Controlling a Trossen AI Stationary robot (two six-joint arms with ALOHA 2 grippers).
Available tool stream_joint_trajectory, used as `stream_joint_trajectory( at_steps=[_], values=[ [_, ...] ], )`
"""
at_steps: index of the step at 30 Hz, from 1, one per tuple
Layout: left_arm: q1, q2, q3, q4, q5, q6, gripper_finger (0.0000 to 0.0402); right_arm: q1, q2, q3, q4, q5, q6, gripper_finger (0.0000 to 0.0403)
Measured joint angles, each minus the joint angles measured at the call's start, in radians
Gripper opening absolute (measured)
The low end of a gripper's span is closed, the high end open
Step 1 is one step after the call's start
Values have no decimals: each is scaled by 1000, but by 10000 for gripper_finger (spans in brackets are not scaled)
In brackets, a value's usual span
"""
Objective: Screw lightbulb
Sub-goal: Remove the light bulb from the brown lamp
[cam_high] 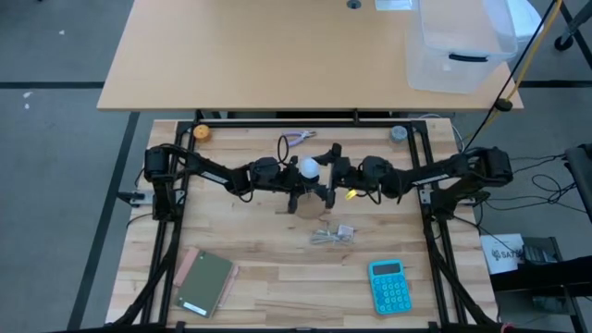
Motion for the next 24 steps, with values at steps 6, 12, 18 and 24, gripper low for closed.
stream_joint_trajectory(
  at_steps=[6,12,18,24],
  values=[
    [-1,0,0,0,2,1,31,-2,8,30,-61,-1,-32,354],
    [-1,0,0,0,25,3,31,-22,-39,30,-140,-7,-67,354],
    [-5,0,0,0,28,6,31,-49,-102,30,-202,-11,-93,354],
    [-5,0,0,0,30,3,31,-58,-147,30,-295,-13,-111,354]
  ],
)
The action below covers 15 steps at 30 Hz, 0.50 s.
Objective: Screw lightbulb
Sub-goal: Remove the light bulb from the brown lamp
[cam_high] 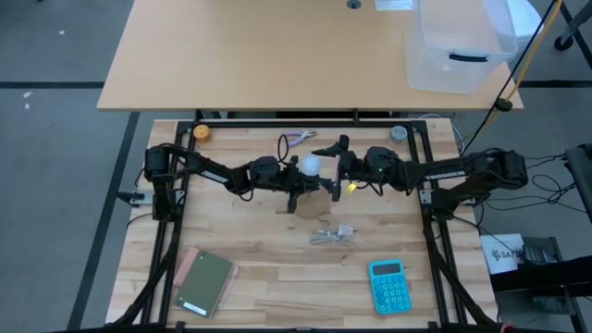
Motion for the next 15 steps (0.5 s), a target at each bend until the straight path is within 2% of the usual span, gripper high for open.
stream_joint_trajectory(
  at_steps=[15],
  values=[
    [0,0,0,-1,3,3,31,-1,-67,0,-142,24,-25,354]
  ],
)
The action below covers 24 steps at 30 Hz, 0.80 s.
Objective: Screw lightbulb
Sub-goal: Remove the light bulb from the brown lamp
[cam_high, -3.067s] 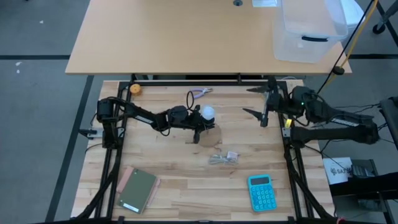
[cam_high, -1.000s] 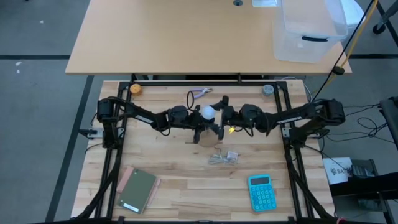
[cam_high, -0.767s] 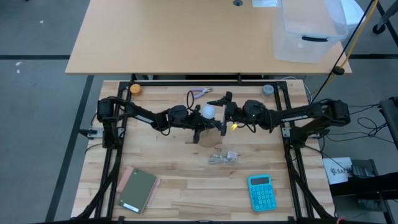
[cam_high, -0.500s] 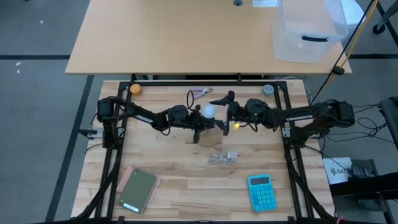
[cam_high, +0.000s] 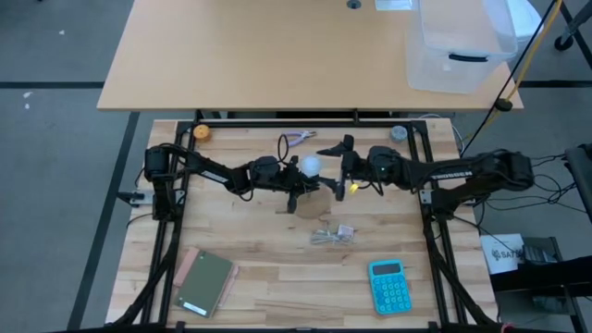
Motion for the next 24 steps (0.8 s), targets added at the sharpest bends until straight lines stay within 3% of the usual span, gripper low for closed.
stream_joint_trajectory(
  at_steps=[7,17,24],
  values=[
    [0,0,0,0,0,2,31,8,-26,-2,15,-33,21,354],
    [0,0,0,0,0,1,31,50,-26,1,64,-2,84,354],
    [0,0,0,1,-1,0,31,63,21,75,-1,13,85,354]
  ],
)
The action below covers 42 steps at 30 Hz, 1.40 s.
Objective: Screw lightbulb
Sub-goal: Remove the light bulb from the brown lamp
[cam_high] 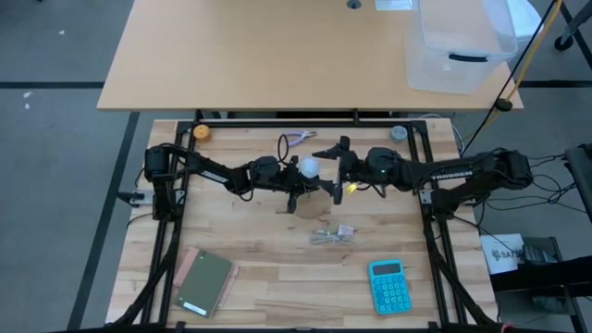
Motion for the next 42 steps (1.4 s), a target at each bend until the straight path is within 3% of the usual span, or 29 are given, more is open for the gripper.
stream_joint_trajectory(
  at_steps=[5,15,36,42],
  values=[
    [0,0,0,0,0,-1,31,0,54,40,-30,0,-31,338],
    [0,0,0,0,29,20,31,-2,59,41,-13,-25,-97,231],
    [11,2,0,4,282,91,31,-155,63,40,28,-606,-191,238],
    [4,2,0,9,358,101,31,-164,88,40,90,-716,-213,238]
  ],
)
